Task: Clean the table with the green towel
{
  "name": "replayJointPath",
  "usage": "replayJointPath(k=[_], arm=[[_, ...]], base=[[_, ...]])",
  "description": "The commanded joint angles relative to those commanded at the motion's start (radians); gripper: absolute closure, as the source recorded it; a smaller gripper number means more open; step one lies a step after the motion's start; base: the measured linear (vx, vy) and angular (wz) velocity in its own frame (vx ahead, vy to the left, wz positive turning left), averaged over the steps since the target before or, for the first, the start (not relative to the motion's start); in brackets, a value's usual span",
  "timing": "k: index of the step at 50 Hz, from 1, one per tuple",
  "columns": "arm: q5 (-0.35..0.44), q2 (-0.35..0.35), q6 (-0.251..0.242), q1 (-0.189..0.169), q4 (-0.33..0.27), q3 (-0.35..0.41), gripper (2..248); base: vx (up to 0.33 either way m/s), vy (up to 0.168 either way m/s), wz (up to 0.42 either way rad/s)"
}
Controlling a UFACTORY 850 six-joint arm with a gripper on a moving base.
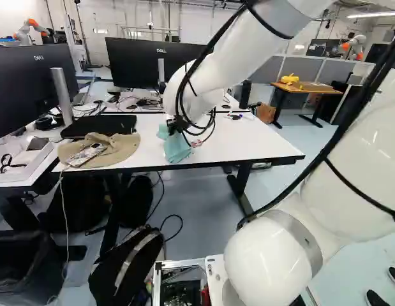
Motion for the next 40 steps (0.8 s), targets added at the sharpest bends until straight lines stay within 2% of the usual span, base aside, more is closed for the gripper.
replayJointPath(k=[6, 15, 40], arm=[[0.0, 0.029, 0.0, 0.003, 0.0, 0.026, 209], [0.0, 0.027, 0.0, 0.003, 0.0, 0.026, 209], [0.0, -0.049, 0.0, 0.003, 0.0, 0.015, 209]], base=[[0.0, 0.0, 0.0], [0.0, 0.0, 0.0], [0.0, 0.0, 0.0]])
